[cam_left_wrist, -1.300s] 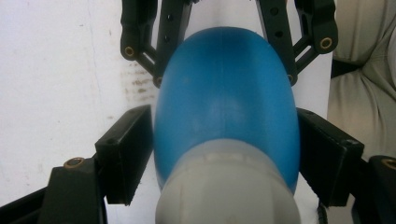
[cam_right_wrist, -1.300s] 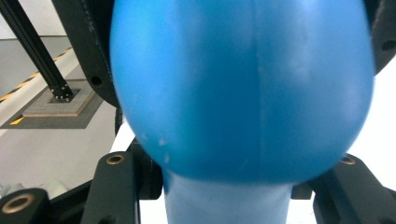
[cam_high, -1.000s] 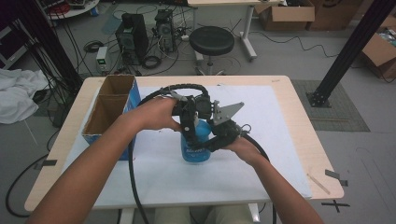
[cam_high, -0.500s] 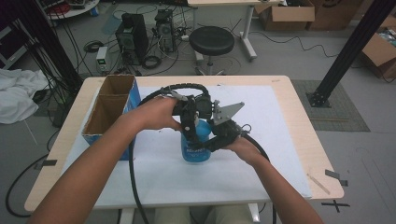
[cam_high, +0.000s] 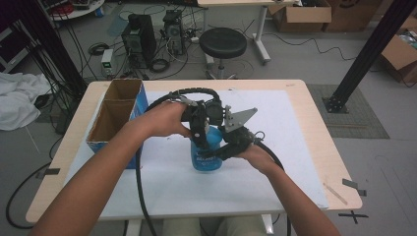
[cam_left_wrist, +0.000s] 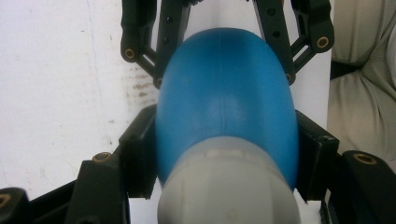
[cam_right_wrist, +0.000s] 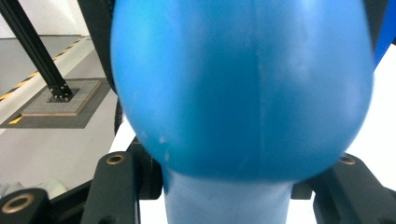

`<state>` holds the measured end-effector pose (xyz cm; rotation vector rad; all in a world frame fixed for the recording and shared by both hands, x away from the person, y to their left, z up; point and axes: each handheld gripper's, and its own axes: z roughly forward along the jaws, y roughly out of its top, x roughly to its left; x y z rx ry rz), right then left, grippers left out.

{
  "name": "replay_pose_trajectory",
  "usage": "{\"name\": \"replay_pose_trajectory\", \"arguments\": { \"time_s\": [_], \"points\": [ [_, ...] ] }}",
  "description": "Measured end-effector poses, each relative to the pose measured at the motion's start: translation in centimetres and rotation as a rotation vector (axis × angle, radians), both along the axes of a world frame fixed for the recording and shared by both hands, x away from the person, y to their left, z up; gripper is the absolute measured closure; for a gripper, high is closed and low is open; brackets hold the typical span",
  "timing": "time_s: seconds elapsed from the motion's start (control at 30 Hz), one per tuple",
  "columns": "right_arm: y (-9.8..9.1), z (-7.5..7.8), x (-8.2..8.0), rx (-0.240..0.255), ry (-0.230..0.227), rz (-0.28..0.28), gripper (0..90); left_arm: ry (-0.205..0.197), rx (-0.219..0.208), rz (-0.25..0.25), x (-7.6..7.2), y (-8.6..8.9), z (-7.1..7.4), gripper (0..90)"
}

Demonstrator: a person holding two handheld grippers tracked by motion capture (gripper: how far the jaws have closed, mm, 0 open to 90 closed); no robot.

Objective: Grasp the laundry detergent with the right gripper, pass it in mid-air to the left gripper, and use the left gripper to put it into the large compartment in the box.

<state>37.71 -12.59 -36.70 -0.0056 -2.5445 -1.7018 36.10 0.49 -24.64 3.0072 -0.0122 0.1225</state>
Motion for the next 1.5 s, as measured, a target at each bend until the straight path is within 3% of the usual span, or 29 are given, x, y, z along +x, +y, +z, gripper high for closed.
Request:
{"name": "replay_pose_trajectory", "arguments": {
  "time_s": [0.23,0.27,0.33,0.37,0.47,0.67,0.73,0.8,0.93,1.1,1.23,1.5],
  "points": [
    [-0.1,0.0,-0.1,0.010,0.001,-0.005,43.1,-0.006,-0.007,0.001,-0.1,-0.2,0.3,38.2],
    [-0.4,0.1,-0.2,0.023,0.008,-0.009,32.7,-0.010,-0.005,0.015,-0.1,-0.2,0.5,38.3],
    [-0.8,0.2,-0.3,0.017,-0.003,-0.030,25.9,-0.011,-0.004,0.024,-0.1,-0.2,0.6,38.3],
    [-1.2,0.2,-0.4,-0.004,-0.007,-0.034,23.8,-0.013,-0.008,0.058,0.1,0.1,1.0,38.3],
    [-2.2,0.1,-0.5,-0.045,-0.016,-0.066,17.4,-0.019,-0.013,0.094,0.3,0.5,1.7,38.3],
    [-5.1,0.5,-0.4,-0.061,0.025,-0.130,15.0,-0.035,-0.021,0.166,0.6,1.6,2.8,38.3],
    [-7.1,1.4,-0.2,-0.075,0.029,-0.158,14.9,-0.034,-0.027,0.233,0.9,2.3,3.5,38.2],
    [-8.0,1.9,-0.1,-0.091,0.026,-0.169,14.9,-0.037,-0.029,0.285,1.1,2.7,3.9,38.2],
    [-9.7,3.2,0.1,-0.188,0.003,-0.190,15.2,-0.046,-0.044,0.406,1.5,3.6,5.0,38.2],
    [-11.3,4.3,0.9,-0.293,-0.011,-0.217,15.7,-0.070,-0.045,0.515,2.1,4.4,6.3,38.2],
    [-12.3,5.1,1.4,-0.356,-0.026,-0.243,15.7,-0.091,-0.052,0.631,2.7,5.1,7.4,38.3],
    [-13.7,7.1,1.9,-0.449,-0.048,-0.260,16.6,-0.125,-0.061,0.805,3.4,6.3,10.0,38.3]
  ]
}}
